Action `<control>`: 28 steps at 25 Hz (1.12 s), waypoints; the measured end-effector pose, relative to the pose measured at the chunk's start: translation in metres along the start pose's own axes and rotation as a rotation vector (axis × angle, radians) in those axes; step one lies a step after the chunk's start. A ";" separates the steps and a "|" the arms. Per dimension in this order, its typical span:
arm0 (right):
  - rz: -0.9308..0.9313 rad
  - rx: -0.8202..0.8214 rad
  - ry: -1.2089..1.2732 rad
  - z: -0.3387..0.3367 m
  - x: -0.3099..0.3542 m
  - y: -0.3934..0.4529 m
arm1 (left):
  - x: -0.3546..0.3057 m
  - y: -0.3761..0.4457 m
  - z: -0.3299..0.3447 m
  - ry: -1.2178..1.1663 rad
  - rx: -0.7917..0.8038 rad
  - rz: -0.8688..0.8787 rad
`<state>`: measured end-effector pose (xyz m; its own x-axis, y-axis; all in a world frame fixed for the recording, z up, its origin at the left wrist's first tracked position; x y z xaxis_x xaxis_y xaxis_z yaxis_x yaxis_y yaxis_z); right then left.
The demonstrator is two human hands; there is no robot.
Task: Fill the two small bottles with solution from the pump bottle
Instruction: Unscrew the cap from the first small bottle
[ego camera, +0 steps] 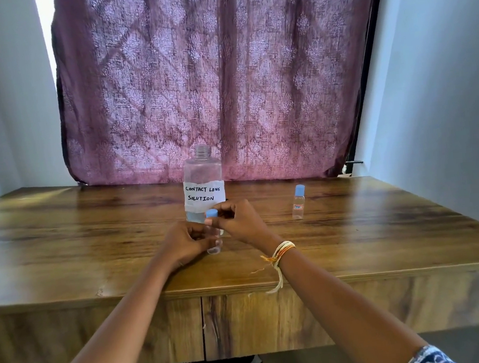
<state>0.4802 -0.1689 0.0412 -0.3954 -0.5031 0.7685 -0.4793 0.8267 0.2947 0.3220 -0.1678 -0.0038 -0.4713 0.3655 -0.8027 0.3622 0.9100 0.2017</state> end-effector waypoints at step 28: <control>-0.044 -0.040 0.200 0.002 0.004 -0.003 | 0.001 -0.002 0.001 -0.049 -0.016 -0.067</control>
<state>0.4779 -0.1740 0.0424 -0.2095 -0.4828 0.8503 -0.4594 0.8163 0.3502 0.3221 -0.1692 -0.0054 -0.4539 0.2942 -0.8411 0.3186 0.9351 0.1551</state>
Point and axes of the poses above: each hand's wrist, its own y-axis towards the middle knuckle, its own z-axis out of the palm, x = y × z, the point moved 2 cm from there along y, towards the middle knuckle, and after that the axes turned 15 degrees about x, right-handed, at the moved point
